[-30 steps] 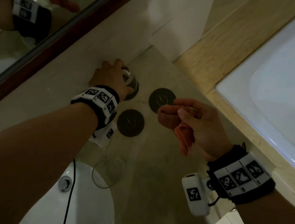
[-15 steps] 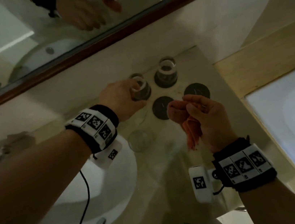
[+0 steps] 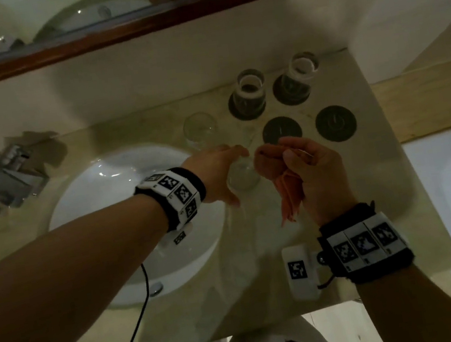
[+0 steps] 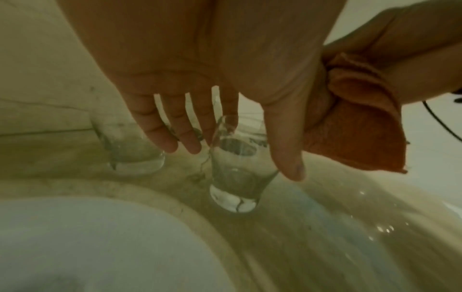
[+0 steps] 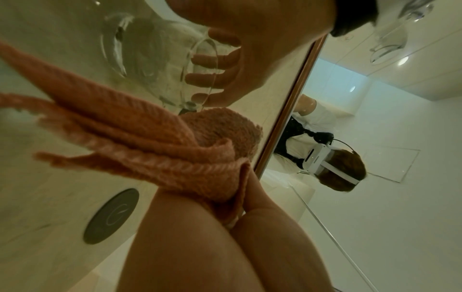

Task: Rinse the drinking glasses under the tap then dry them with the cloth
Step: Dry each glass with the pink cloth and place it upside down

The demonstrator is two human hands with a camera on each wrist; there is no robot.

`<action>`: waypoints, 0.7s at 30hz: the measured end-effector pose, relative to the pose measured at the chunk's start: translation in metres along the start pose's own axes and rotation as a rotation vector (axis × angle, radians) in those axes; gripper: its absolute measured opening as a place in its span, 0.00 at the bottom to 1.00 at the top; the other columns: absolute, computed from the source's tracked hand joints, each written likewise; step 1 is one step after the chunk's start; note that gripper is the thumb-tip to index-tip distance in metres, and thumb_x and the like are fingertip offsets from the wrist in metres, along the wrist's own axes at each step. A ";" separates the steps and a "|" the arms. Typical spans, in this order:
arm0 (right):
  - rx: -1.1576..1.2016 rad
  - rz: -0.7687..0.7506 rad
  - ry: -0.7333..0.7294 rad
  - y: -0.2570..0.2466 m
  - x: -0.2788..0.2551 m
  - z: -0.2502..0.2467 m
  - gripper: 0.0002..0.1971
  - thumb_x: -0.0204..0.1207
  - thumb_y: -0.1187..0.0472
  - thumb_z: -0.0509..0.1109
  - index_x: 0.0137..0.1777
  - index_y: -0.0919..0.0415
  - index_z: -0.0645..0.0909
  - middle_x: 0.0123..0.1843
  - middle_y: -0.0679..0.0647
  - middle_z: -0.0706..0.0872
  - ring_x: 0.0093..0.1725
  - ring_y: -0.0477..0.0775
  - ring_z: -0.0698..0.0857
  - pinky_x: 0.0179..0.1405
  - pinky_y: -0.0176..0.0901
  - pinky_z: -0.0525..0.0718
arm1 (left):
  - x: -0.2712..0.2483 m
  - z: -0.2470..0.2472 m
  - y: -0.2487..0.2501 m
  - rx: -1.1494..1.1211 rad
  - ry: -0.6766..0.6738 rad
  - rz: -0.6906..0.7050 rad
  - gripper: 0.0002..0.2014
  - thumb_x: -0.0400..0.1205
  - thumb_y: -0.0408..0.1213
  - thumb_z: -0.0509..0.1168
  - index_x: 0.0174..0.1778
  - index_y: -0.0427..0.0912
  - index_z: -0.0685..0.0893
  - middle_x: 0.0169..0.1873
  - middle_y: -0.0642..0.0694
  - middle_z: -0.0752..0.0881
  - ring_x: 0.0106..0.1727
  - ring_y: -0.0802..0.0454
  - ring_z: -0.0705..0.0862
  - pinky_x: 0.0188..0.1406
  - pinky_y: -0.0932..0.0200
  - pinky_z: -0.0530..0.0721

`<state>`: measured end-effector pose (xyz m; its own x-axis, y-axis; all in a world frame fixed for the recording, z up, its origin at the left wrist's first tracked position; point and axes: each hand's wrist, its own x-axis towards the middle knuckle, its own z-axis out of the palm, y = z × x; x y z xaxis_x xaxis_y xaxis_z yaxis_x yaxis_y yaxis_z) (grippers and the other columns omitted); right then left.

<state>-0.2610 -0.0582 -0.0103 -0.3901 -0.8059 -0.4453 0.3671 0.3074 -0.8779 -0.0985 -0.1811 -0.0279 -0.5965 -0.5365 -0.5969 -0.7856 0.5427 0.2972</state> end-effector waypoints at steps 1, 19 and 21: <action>-0.002 0.003 0.007 0.002 0.000 0.000 0.10 0.86 0.72 0.62 0.64 0.68 0.80 0.54 0.63 0.93 0.57 0.64 0.92 0.66 0.65 0.86 | 0.002 0.007 -0.002 -0.010 0.031 -0.002 0.51 0.62 0.55 0.85 0.79 0.61 0.66 0.70 0.50 0.79 0.69 0.43 0.80 0.65 0.44 0.82; -0.052 -0.072 0.037 -0.001 -0.023 0.043 0.09 0.87 0.73 0.59 0.63 0.70 0.78 0.54 0.66 0.92 0.55 0.69 0.92 0.56 0.60 0.91 | -0.050 0.032 -0.055 -0.630 0.291 -0.079 0.31 0.61 0.55 0.82 0.56 0.57 0.74 0.50 0.56 0.84 0.53 0.56 0.87 0.49 0.57 0.88; -0.107 -0.088 0.022 0.000 -0.025 0.058 0.09 0.87 0.72 0.60 0.61 0.68 0.80 0.53 0.64 0.93 0.53 0.68 0.92 0.55 0.63 0.90 | -0.068 0.026 -0.070 -0.655 0.327 -0.083 0.31 0.62 0.50 0.83 0.56 0.57 0.74 0.52 0.56 0.83 0.53 0.58 0.87 0.49 0.59 0.88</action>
<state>-0.2020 -0.0676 0.0113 -0.4360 -0.8212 -0.3681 0.2388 0.2888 -0.9271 0.0013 -0.1662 -0.0272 -0.4685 -0.7801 -0.4147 -0.7065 0.0490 0.7060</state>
